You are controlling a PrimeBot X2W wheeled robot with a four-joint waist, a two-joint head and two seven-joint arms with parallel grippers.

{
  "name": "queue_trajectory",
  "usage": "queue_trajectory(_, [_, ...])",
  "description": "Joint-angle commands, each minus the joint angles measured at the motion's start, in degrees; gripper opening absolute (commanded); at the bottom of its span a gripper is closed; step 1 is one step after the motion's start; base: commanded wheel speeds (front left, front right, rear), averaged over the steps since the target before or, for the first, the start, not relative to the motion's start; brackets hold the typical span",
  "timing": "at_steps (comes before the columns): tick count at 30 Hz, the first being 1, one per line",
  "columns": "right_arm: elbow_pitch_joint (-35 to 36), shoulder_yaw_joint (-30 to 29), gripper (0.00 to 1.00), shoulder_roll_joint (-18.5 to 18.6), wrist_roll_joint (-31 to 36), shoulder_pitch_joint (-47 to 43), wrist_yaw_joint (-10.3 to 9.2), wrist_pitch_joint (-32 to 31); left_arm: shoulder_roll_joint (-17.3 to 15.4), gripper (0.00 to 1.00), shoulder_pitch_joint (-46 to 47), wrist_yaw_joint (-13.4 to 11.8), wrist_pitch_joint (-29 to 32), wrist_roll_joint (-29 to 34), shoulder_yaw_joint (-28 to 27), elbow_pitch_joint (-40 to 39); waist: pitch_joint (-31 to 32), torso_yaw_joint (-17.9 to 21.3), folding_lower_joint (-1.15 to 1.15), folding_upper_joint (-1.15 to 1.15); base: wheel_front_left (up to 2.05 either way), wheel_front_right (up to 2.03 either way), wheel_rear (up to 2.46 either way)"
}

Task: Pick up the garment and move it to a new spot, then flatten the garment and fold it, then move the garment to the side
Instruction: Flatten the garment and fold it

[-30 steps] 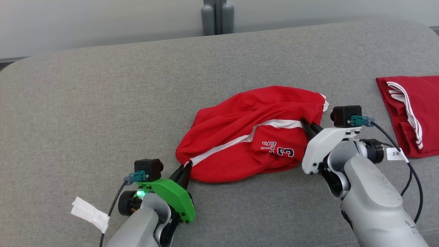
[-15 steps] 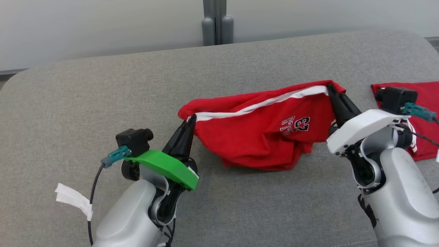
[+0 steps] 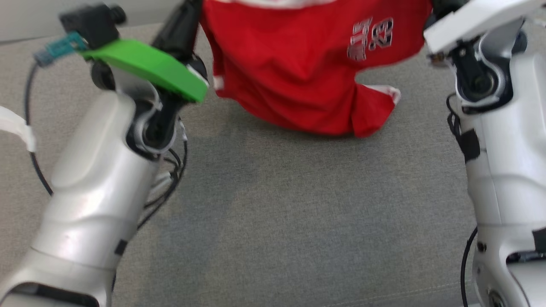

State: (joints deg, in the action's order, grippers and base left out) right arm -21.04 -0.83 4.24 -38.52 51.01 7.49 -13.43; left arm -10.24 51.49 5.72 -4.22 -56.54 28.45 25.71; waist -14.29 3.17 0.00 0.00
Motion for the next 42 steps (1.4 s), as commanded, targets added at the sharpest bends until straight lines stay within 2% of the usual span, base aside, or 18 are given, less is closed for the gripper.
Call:
queue_trajectory(1, [-2.56,0.22,0.0,-0.22,1.81,4.3,0.0,2.45,-0.69,0.0,4.02,-0.29,-1.53,1.37,-0.87,1.73,-5.74,2.43,0.0,0.0,0.0,0.0,0.0])
queue_trajectory(5, [-9.22,0.0,0.0,-0.77,3.66,15.94,-0.01,11.95,-0.58,0.0,13.93,-0.39,-6.83,4.72,-2.55,5.97,-8.65,3.15,0.0,0.0,0.0,0.0,0.0])
queue_trajectory(9, [-11.3,2.7,0.0,-0.87,1.68,23.61,-0.01,21.53,0.27,0.0,20.45,-0.07,-10.38,7.12,-5.59,7.77,-9.84,3.29,0.0,0.0,0.0,0.0,0.0])
queue_trajectory(13, [-10.44,7.15,0.0,1.6,-1.57,25.24,-0.01,25.95,1.69,0.0,21.81,0.64,-10.94,11.06,-9.97,4.81,-10.75,2.92,0.0,0.0,0.0,0.0,0.0])
queue_trajectory(17, [-9.16,13.91,0.0,5.46,-5.22,20.37,-0.01,26.21,3.66,0.0,14.5,1.49,-10.9,15.59,-11.45,1.15,-11.45,2.07,0.0,0.0,0.0,0.0,0.0])
queue_trajectory(21, [-7.35,21.4,0.0,10.37,-10.2,11.81,-0.01,24.79,5.32,0.0,3.53,1.78,-10.94,16.25,-9.32,-1.89,-11.05,1.16,0.0,0.0,0.0,0.0,0.0])
queue_trajectory(24, [-5.72,25.92,0.0,13.96,-13.76,4.06,-0.01,23.49,4.88,0.0,-5.29,1.78,-10.94,15.4,-6.42,-3.49,-9.78,0.62,0.0,0.0,0.0,0.0,0.0])
queue_trajectory(30, [0.48,32.13,0.0,21.0,-20.61,-11.41,-0.01,18.41,0.94,0.0,-20.37,1.79,-10.96,13.6,2.26,-5.37,-4.77,-0.38,0.0,0.0,0.0,0.0,0.0])
queue_trajectory(31, [3.4,33.35,0.0,24.3,-22.11,-16.58,-0.01,15.81,-0.93,0.0,-24.59,1.79,-10.95,12.73,4.4,-5.48,-2.6,-0.48,0.0,0.0,0.0,0.0,0.0])
queue_trajectory(34, [6.14,34.01,0.0,28.05,-22.83,-23.26,-0.01,11.95,-2.88,0.0,-29.81,1.79,-10.94,11.72,7.09,-5.51,0.31,-0.71,0.0,0.0,0.0,0.0,0.0])
queue_trajectory(37, [8.73,33.37,0.0,32.1,-20.83,-29.61,-0.01,7.74,-6.97,0.0,-33.6,1.76,-10.95,14.04,11.46,-4.15,3.08,-0.87,0.0,0.0,0.0,0.0,0.0])
queue_trajectory(42, [15.16,28.89,0.0,34.4,-22.03,-40.96,-0.01,-0.17,-11.12,0.0,-38.58,1.76,-9.77,14.74,14.93,-4.03,6.08,-1.0,0.0,0.0,0.0,0.0,0.0])
